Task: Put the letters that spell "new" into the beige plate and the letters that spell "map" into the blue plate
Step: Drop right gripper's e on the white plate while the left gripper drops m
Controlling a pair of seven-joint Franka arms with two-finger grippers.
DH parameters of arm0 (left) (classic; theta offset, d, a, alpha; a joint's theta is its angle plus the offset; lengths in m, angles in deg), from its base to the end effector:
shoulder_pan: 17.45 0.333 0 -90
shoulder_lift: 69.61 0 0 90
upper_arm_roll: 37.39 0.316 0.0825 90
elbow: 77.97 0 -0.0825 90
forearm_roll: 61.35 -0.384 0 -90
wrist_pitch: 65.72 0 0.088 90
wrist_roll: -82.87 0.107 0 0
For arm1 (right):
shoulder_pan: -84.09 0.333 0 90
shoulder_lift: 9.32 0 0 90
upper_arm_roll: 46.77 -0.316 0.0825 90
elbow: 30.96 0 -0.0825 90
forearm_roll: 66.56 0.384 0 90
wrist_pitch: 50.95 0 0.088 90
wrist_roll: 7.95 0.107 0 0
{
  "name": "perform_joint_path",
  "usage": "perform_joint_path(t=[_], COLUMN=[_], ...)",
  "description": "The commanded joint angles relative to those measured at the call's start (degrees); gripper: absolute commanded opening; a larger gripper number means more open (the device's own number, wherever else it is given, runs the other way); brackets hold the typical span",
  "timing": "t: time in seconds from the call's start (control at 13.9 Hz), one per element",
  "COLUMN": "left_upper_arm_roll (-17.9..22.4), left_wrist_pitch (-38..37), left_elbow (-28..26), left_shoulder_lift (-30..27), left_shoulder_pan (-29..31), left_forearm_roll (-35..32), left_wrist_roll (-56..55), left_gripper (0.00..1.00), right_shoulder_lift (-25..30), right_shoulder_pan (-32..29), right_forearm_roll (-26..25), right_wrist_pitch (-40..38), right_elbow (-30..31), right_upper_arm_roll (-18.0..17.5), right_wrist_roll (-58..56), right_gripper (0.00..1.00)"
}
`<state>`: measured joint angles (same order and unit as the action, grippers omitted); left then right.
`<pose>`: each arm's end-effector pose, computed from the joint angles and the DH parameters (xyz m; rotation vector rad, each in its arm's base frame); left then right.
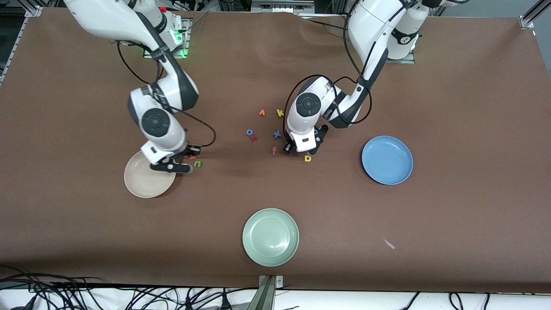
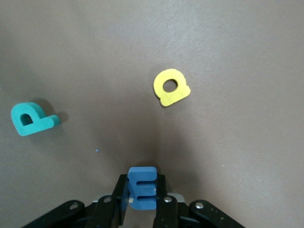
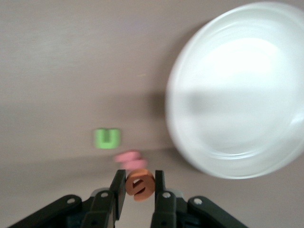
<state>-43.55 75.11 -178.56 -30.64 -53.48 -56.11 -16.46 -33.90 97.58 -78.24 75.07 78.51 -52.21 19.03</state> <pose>0.4971 -0.4426 0.1852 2.6258 1.5958 -0.1706 0.5825 0.1898 0.2614 2.9791 -0.0223 -0.1189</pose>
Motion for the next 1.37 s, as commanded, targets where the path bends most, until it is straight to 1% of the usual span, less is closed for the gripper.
perform_joint_path(t=[0.0,0.07,0.14,0.22,0.29,0.36,0.51,0.58,0.72,0.79,0.87,0.94,1.01,1.08,1.15,1.3], left_upper_arm_roll=[0.45,0.45,0.45,0.45,0.54,0.71,0.71,0.71,0.63,0.80,0.80,0.80,0.89,0.80,0.71,0.63], left_wrist_pitch=[-6.78,-9.67,-12.40,-15.56,-18.38,-19.80,-21.65,-21.92,-21.92,-21.92,-21.92,-21.75,-21.14,-20.43,-18.77,-11.06], left_elbow=[-0.30,-0.30,-0.30,-0.30,-0.39,-0.39,-0.48,-0.57,-1.18,-1.44,-1.80,-2.76,-4.24,-5.56,-7.23,-12.23], left_shoulder_lift=[-5.29,-6.53,-8.02,-9.43,-10.40,-11.10,-11.72,-11.64,-11.38,-11.11,-10.67,-10.50,-10.32,-10.41,-10.49,-10.50], left_shoulder_pan=[1.92,2.80,3.76,5.25,6.31,7.80,12.45,15.17,19.31,20.72,22.65,23.71,24.51,25.91,27.92,31.09], left_forearm_roll=[0.47,0.56,0.56,0.56,0.47,0.47,0.38,0.47,0.47,0.47,0.38,0.38,-0.40,-3.63,-6.01,-6.30], left_wrist_roll=[5.61,9.46,14.37,19.90,25.61,30.72,43.27,49.43,58.67,63.42,67.38,70.38,72.49,74.52,76.71,85.39], left_gripper=[0.05,0.05,0.05,0.05,0.05,0.05,0.05,0.05,0.06,0.06,0.07,0.09,0.10,0.10,0.12,0.14], right_shoulder_lift=[2.08,1.82,1.21,0.33,-0.11,-0.38,-0.82,-0.91,-1.17,-1.43,-1.96,-2.14,-2.31,-2.84,-3.54,-6.17], right_shoulder_pan=[-0.49,-1.27,-2.67,-3.73,-4.17,-4.09,-4.09,-4.00,-4.00,-3.92,-3.91,-3.91,-3.83,-3.74,-3.65,-3.56], right_forearm_roll=[-0.36,-0.27,-0.01,-0.01,0.17,0.34,0.61,0.70,0.79,0.79,0.79,0.79,0.79,0.79,0.79,-0.44], right_wrist_pitch=[-0.60,-0.08,0.97,2.12,2.82,3.26,4.23,4.58,4.76,4.76,4.68,4.68,4.76,4.94,6.16,9.84], right_elbow=[1.71,1.71,1.80,1.88,1.97,1.89,1.89,1.89,1.71,1.54,1.45,1.53,1.53,1.53,1.53,0.84], right_upper_arm_roll=[4.54,5.51,5.61,5.52,5.52,5.52,5.26,4.56,1.85,-0.26,-2.28,-3.52,-4.66,-5.11,-5.89,-7.22], right_wrist_roll=[-9.90,-12.45,-14.05,-14.41,-14.41,-14.41,-13.72,-13.19,-8.29,-5.04,-1.70,0.77,2.71,4.55,5.88,6.94], right_gripper=[0.25,0.25,0.25,0.29,0.35,0.49,0.57,0.60,0.60,0.60,0.61,0.61,0.61,0.61,0.61,0.61])
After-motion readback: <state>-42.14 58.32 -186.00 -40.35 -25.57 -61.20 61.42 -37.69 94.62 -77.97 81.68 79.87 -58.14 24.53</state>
